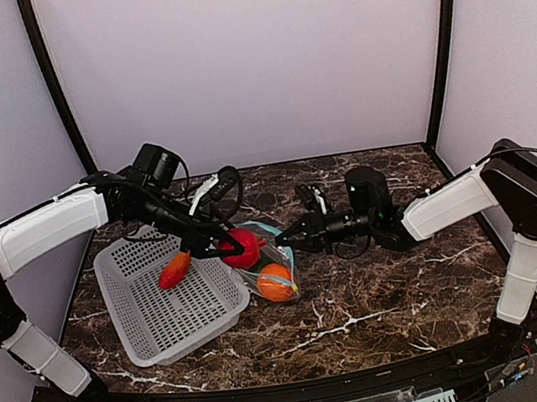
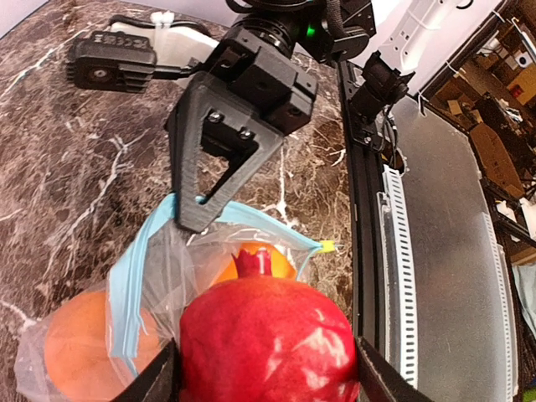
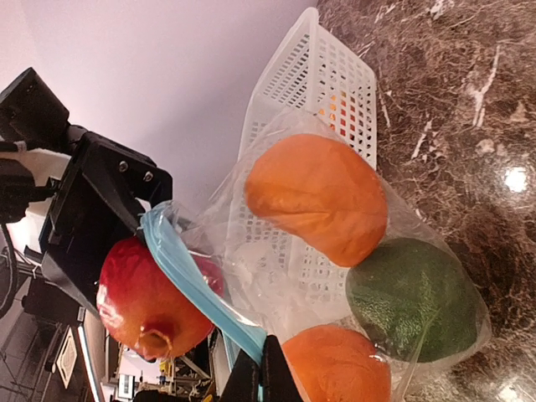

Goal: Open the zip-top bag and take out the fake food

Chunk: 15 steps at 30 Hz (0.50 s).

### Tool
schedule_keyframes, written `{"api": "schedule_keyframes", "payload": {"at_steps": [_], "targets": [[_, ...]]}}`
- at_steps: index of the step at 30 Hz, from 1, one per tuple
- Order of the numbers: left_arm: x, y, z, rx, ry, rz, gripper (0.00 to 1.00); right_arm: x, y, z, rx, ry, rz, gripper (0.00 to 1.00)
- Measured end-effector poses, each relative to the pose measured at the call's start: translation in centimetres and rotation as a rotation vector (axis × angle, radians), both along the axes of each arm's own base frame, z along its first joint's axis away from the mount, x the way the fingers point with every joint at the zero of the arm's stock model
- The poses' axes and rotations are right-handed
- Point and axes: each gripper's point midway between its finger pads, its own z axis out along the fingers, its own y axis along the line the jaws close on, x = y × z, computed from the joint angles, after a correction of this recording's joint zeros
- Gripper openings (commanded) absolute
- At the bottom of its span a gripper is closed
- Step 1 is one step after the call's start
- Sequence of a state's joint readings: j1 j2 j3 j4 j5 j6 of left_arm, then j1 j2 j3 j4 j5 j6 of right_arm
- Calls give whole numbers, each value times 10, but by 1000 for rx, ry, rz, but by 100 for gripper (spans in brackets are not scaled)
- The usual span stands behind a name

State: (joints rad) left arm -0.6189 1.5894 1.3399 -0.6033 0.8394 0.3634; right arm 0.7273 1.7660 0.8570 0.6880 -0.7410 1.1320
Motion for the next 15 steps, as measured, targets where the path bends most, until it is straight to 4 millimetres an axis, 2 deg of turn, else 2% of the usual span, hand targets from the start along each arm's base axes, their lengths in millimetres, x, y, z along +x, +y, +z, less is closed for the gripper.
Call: {"api": "schedule_keyframes", "payload": {"at_steps": [2, 9, 11, 15], "targets": [[4, 19, -3, 17, -24, 42, 52, 1, 8, 3, 9, -6, 11, 0], [1, 43, -8, 76, -114, 73, 55, 1, 27, 17, 46, -27, 42, 0], [1, 47, -12, 100, -135, 82, 59, 2, 32, 16, 47, -22, 48, 0], [1, 55, -23, 148, -163, 92, 72, 0, 36, 13, 43, -12, 58, 0]]}}
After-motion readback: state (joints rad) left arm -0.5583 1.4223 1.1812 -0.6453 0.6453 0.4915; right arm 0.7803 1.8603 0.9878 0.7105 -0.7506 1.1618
